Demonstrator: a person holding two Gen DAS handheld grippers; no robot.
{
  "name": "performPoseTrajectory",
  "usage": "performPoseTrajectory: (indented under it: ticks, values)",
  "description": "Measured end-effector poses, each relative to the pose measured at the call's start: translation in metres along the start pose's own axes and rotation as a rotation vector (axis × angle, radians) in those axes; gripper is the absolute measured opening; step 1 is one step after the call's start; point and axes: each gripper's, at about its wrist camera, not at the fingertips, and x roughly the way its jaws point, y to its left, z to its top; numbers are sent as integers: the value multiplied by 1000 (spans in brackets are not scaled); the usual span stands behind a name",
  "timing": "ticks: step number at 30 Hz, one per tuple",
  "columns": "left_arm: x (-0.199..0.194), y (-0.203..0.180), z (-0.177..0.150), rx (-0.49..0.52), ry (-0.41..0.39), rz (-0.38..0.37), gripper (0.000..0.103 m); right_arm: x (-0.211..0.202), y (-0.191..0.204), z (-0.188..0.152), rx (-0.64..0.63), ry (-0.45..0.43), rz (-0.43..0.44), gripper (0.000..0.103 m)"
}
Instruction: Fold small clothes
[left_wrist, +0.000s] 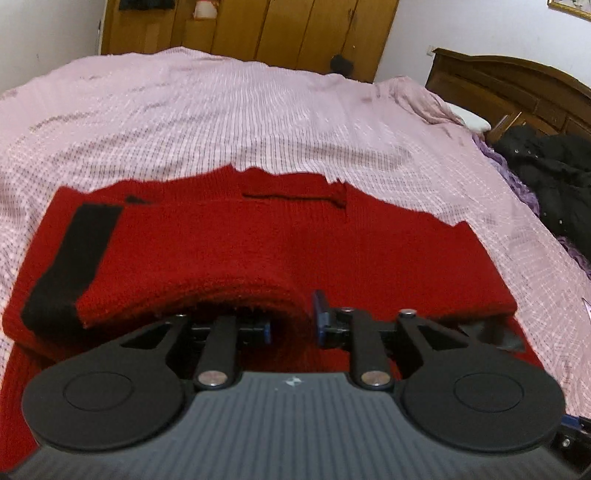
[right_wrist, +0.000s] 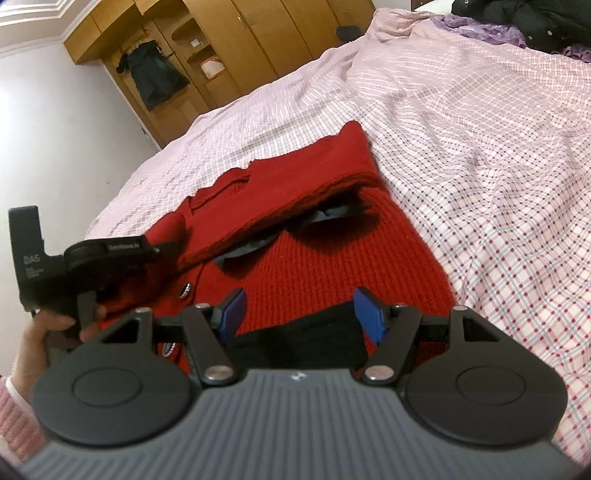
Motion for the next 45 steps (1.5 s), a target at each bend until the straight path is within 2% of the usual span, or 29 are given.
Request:
performPoseTrajectory:
  ticks: [1, 3, 4, 14, 20, 28, 36, 45]
  values:
    - [-3, 0, 0, -5, 2, -6, 44, 0, 0, 0, -1, 0, 0, 67]
    - [-11, 3, -1, -25, 15, -18, 59, 1, 0, 0, 1, 0, 0, 68]
    - [-19, 3, -3, -34, 19, -14, 62, 1, 0, 0, 1, 0, 0, 68]
    - [-74, 20, -24, -61, 84, 82, 63, -2, 7, 0, -12, -2, 2, 68]
    - [-109, 42, -40, -90, 76, 155, 63, -5, 20, 0, -48, 0, 22, 68]
    - [-140, 71, -46, -111, 51, 258, 63, -1, 47, 2, -123, 9, 46, 68]
    - [-153, 95, -50, -142, 47, 329, 63, 17, 106, 8, -318, 54, 99, 68]
    - [-152, 113, -59, -180, 71, 337, 63, 56, 182, 13, -605, 104, 134, 66]
